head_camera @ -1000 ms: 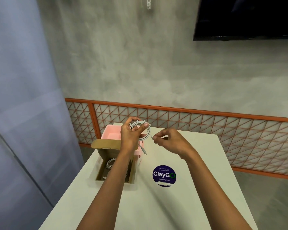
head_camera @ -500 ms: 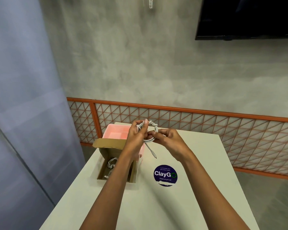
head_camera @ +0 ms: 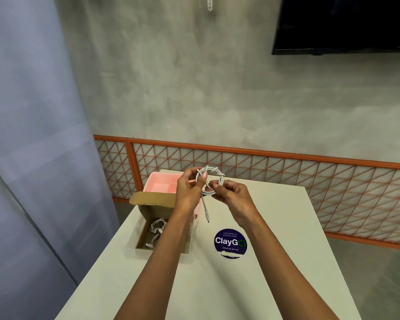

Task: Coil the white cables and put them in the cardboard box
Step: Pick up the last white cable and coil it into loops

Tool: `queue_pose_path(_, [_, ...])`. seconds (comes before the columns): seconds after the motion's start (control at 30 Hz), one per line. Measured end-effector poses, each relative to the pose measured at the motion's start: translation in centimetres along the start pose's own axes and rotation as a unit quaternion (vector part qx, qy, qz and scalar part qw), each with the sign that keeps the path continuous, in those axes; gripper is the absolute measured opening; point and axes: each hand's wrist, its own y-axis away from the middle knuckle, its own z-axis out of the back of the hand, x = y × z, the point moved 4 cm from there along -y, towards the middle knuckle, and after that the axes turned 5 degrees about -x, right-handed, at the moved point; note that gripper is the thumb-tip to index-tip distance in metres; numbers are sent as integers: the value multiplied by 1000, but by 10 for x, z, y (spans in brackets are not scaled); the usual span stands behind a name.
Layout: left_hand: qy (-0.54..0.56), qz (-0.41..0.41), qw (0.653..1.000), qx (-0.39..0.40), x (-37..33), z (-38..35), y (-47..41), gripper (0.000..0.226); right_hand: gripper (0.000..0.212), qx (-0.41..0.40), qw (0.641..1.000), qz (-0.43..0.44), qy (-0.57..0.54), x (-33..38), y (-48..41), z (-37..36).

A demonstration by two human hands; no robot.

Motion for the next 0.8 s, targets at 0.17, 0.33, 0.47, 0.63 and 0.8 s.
queue_pose_path(0.17, [-6, -11, 1000, 9, 1, 1, -1, 16, 13, 1, 996, -39, -76, 3, -1, 0])
queue_pose_path(0.33, [7, 13, 1000, 6, 7, 1, -2, 20, 32, 3, 986, -99, -134, 1, -3, 2])
queue_pose_path(0.47, [29, 39, 999, -2, 10, 2, -4, 23, 42, -17, 999, -22, -33, 3, -2, 7])
queue_pose_path(0.63, [29, 29, 999, -4, 11, 4, -9, 26, 26, -19, 983, 104, 152, 21, 1, 6])
queue_pose_path(0.8, [8, 12, 1000, -3, 13, 5, -9, 31, 27, 1, 959, 86, 271, 30, -5, 5])
